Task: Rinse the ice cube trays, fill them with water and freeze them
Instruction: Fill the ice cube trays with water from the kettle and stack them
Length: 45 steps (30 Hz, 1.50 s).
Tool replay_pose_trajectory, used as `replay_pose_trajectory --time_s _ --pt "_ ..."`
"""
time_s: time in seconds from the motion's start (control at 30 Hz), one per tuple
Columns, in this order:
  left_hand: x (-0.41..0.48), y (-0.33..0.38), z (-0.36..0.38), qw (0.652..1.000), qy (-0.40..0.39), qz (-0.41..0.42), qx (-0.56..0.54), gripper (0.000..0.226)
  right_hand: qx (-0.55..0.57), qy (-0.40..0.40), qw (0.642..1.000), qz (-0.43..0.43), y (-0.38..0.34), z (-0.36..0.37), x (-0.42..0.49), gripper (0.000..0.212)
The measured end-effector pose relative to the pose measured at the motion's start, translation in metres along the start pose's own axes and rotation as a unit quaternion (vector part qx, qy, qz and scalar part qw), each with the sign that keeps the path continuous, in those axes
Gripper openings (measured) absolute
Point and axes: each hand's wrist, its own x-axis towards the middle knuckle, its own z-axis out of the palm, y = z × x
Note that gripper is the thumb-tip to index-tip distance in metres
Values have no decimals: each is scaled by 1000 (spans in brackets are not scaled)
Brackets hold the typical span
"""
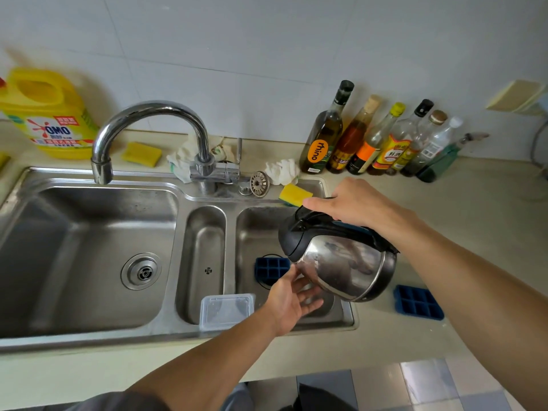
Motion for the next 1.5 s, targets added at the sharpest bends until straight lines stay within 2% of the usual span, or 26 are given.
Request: replay_pose_trajectory --time_s 0.5,1.1,1.5 --pt "8 1 1 999 0 -3 -35 45 -61 -12 997 -48 -17 0 21 86" --pt "5 4 5 999 -13 -10 -37 44 -75 -38 996 -40 -24 0 32 76" --pt "5 3 6 999 -19 -19 -38 45 -72 -56 995 -28 -25 1 39 78"
